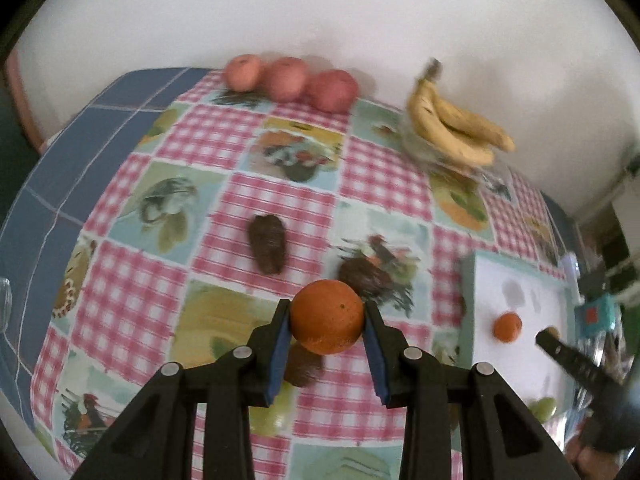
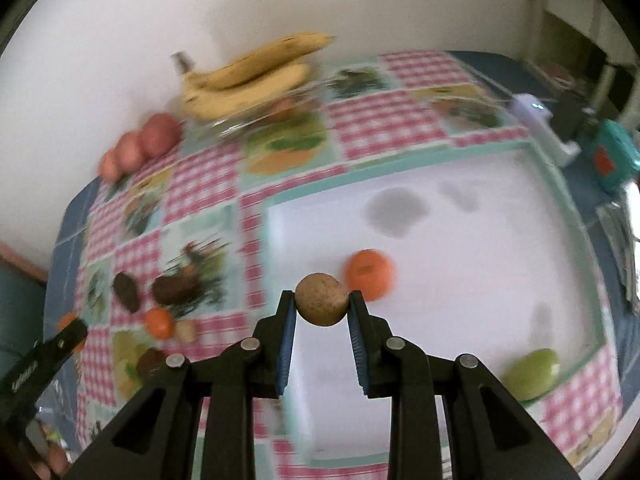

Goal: Organize fruits
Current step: 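Carry both fruits over the tray and open both tools to release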

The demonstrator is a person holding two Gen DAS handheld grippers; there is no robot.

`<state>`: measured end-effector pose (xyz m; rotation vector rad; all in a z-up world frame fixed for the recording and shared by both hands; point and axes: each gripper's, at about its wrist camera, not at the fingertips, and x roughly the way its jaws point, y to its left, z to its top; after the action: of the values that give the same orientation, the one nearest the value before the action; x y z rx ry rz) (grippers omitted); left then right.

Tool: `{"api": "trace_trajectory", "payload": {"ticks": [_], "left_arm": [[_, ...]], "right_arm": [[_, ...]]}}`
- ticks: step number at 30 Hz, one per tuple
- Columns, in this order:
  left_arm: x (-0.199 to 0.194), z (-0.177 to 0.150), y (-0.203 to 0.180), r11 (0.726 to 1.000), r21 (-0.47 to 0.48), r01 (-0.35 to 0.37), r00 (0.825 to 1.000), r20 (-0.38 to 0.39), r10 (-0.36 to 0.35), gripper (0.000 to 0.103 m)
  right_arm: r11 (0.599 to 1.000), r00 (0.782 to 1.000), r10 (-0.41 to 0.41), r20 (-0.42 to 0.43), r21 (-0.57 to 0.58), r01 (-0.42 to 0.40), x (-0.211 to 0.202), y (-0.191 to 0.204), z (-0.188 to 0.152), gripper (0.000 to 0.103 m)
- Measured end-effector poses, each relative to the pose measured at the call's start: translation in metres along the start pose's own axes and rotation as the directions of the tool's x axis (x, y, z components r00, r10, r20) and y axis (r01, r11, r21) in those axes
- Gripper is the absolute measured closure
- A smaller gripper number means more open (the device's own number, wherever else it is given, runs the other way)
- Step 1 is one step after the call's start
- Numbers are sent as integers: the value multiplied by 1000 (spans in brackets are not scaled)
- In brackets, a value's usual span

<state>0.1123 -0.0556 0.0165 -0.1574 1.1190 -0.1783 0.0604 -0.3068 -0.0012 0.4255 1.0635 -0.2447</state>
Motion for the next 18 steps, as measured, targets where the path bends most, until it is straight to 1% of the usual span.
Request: {"api": "trace_trajectory", "payload": {"ticks": [5,6,9,11,13,15,18], "left_arm": [[9,-17,-41,993,111,24,999,-38,-20,66],[11,-21,-50,990,134,32,999,-45,-27,66],[17,-32,-80,976,208,70,996,-67,-57,66],[22,-38,-98,964,246,103,993,-83,-84,66],[27,-45,-115,949,287,126,990,-91,-104,66],[33,-53,-135,926,348,146,988,-99,-119,66],[41,-65,-154,900,402,169,985,-112,-135,66]], "right_arm": [[992,997,-75,-10,103,76,0,-53,4,76],[987,995,-97,-14,127,98,0,-67,6,76],[976,990,-141,-20,167,142,0,-91,8,76],[967,987,-163,-18,194,163,-2,-107,9,76],[959,986,-164,1,234,159,-6,-122,10,76],[954,986,-168,18,253,158,-10,-130,11,76],[950,981,-187,40,263,171,-14,-141,13,76]]}}
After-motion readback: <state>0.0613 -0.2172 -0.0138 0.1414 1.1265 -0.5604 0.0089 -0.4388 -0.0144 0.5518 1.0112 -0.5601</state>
